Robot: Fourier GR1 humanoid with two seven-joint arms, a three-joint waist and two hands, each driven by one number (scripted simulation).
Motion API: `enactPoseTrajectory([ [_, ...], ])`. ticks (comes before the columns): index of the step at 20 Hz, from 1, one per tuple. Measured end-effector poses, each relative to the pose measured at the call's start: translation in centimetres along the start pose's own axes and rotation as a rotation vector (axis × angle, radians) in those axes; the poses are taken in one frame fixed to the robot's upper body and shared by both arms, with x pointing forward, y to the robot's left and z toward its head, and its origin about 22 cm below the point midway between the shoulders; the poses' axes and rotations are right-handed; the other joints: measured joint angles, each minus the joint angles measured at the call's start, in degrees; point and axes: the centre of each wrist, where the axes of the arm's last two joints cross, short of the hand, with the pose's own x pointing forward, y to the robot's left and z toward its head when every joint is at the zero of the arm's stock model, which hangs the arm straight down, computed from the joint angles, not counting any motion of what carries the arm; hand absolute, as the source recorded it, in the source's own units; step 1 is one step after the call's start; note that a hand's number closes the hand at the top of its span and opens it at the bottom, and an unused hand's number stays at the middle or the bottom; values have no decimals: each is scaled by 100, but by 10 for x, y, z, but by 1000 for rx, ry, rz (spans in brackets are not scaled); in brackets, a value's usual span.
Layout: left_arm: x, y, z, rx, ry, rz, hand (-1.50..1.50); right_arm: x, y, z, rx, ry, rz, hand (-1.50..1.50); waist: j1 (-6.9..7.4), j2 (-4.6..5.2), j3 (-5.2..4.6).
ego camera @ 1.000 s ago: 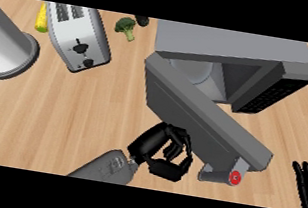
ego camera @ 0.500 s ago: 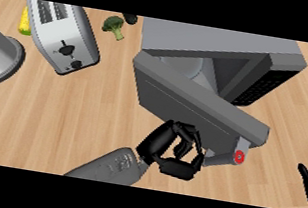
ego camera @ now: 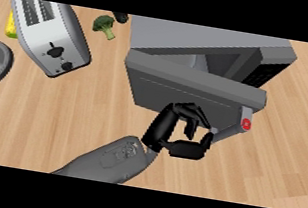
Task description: Pick up the milk, place it into the microwave and close the microwave
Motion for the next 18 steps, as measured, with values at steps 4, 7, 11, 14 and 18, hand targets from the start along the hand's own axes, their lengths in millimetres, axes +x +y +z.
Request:
enactPoseTrajectory([
  [4,7,3,-15,61,23,-5,-150,7,-8,-10,15,-23,31,-150,-125,49,6],
  [7,10,5,-24,112,48,-10,-150,23,-23,-19,27,-51,168,150,-251,57,2],
  [11,16,9,-35,181,62,10,-150,42,-40,-33,49,-86,347,150,-338,105,-6],
  [14,19,7,-34,207,61,37,-150,50,-47,-42,54,-108,424,150,-333,139,-4],
  [18,21,6,-35,228,55,60,-150,57,-54,-51,56,-128,489,150,-352,178,1],
])
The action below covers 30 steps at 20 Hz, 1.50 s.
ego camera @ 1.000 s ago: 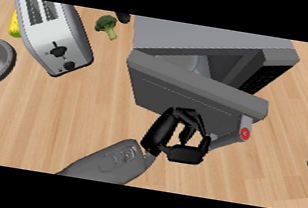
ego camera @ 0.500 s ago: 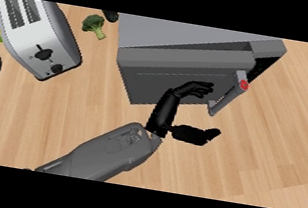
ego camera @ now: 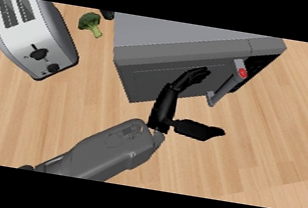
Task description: Pick up the milk, place it into the microwave and close the microwave
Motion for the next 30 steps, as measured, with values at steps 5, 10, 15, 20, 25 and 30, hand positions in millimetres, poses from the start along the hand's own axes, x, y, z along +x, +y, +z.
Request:
enactPoseTrajectory([
  [5,2,-2,-1,7,-10,15,-150,-1,-8,-10,0,-10,39,150,18,45,6],
  [10,2,-2,-3,17,-25,26,-150,-4,-12,-17,-2,-15,54,150,5,70,12],
  [15,1,-2,-3,25,-42,36,-150,-6,-16,-24,5,-23,61,150,-24,88,15],
  [20,2,-4,-4,14,-55,44,-150,-26,7,-20,-55,-14,-188,-150,15,128,47],
  [25,1,-4,-5,11,-69,52,-150,-41,17,-19,-75,7,-342,-150,21,140,44],
  [30,-1,-2,-5,26,-72,63,-150,-51,13,-21,-72,20,-415,-150,-31,128,45],
])
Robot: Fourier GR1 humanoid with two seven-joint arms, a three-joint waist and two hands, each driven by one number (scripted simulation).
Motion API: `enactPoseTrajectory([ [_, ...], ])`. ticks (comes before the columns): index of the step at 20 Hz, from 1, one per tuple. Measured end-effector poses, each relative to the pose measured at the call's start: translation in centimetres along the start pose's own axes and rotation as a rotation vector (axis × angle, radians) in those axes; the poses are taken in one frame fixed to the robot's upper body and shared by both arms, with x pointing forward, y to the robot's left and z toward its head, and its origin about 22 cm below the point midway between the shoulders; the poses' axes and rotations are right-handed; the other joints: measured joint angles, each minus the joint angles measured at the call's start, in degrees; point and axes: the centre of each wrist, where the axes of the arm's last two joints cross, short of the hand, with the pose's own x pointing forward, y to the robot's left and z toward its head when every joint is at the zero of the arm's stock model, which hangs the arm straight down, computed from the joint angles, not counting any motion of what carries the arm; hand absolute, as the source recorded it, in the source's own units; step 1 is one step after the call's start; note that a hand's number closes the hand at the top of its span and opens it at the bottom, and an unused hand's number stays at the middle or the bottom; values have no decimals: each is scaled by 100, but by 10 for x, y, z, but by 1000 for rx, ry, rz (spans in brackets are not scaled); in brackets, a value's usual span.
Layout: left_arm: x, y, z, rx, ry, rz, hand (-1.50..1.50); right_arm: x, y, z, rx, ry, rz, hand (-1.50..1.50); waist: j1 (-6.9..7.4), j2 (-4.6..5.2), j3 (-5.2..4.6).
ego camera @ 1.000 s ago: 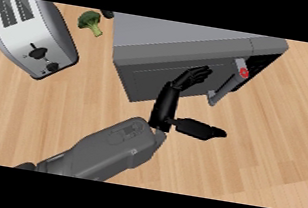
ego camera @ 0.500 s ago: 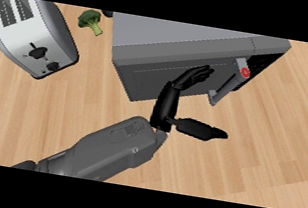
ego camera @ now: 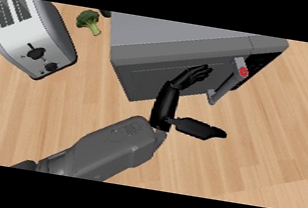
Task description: Pick up the milk, place it into the microwave and close the microwave
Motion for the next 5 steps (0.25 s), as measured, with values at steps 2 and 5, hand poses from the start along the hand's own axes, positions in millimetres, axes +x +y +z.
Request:
enactPoseTrajectory([
  [2,-1,0,0,5,-5,3,-150,-2,-3,-1,-3,4,-19,-150,-13,0,0],
  [5,-2,1,0,7,-12,9,-150,-4,-10,-4,-4,6,-40,-150,-28,1,-2],
])
